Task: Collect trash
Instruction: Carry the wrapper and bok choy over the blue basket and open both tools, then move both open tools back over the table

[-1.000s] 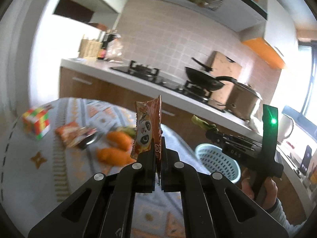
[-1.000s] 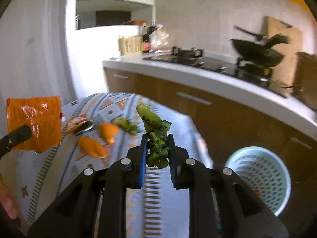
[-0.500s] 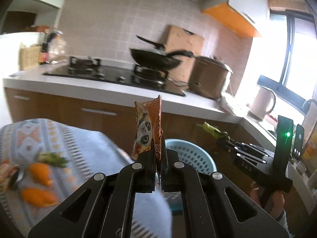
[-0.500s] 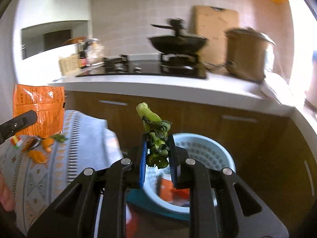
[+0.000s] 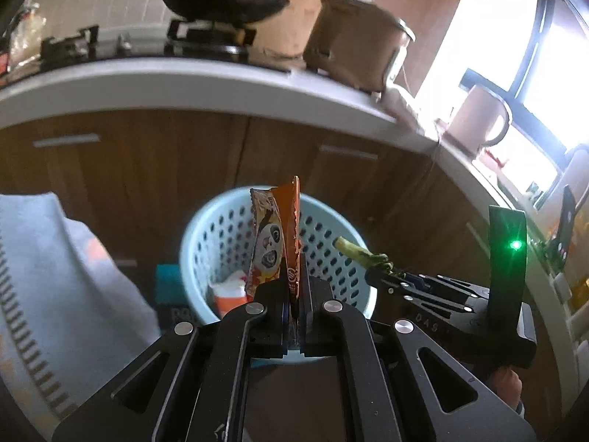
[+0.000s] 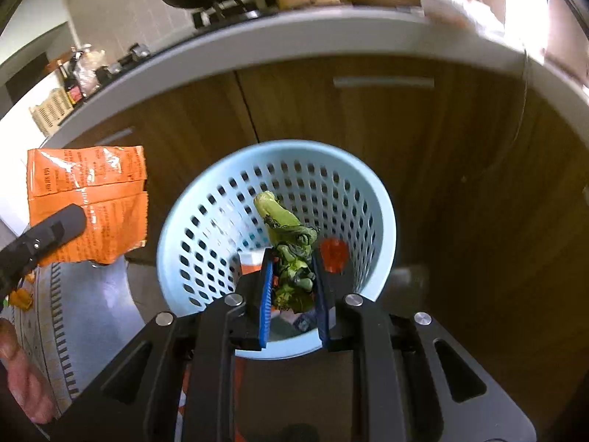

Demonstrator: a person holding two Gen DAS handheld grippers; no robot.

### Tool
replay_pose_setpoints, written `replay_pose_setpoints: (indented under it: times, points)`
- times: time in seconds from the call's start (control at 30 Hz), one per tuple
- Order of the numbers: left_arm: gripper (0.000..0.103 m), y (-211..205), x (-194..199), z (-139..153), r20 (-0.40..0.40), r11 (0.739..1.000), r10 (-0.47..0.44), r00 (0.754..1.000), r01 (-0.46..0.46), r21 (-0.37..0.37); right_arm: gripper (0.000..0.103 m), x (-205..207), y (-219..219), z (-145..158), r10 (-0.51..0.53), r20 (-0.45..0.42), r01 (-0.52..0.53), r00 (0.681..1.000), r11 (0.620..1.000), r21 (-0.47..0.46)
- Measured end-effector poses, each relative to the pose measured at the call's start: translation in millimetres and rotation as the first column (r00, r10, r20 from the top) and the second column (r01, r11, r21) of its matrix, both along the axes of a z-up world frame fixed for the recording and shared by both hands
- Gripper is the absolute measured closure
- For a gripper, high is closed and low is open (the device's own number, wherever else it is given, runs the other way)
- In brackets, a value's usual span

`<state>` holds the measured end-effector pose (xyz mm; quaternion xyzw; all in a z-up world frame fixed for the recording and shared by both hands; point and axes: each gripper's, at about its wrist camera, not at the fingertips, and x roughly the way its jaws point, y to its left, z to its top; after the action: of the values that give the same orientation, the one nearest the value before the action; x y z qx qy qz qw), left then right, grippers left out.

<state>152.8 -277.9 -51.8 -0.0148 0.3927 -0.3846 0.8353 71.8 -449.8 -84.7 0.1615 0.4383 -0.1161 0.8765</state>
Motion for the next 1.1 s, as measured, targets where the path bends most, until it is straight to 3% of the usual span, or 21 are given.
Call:
replay_pose_setpoints:
  times: [0.43,0.47,0.53,0.57,0.6,0.87,1.1]
  points:
    - [0.097,-25,3,-14,-0.019,0.999,-0.015,1.000,0.016,0.040,0.085,10,-2,-17,0.017,-0.031,-0.016,0.999,0.999,0.043]
    - [0.091,-24,3,-15,-0.022,0.999,-0.011,1.000,0.012,0.043,0.082,10,-3,-18,0.018,-0.035,-0.016,0.999,0.999,0.051]
    - [0.049,-20,2,-13,-0.010,0.999,0.018,1.000,-0.017,0.047,0.072,9,-4,-18,0.017,-0.032,-0.015,0.999,0.998,0.063]
    - [0.044,-17,1,-11,0.006,0.999,0.033,0.999,-0.033,0.041,0.062,7,-5,-16,0.014,-0.026,-0.012,1.000,0.998,0.062]
    - [0.044,-13,-1,-8,0.022,0.999,0.039,0.999,-0.040,0.033,0.054,6,-5,-15,0.012,-0.019,-0.010,1.000,0.998,0.056]
    - [0.044,17,-5,9,0.028,0.997,0.075,0.997,-0.075,-0.007,0.054,1,6,9,0.026,0.034,-0.027,0.999,0.999,0.029]
    - [0.044,80,-23,29,0.060,0.983,0.175,0.983,-0.171,-0.066,0.054,1,47,44,0.103,0.132,-0.105,0.986,0.994,0.008]
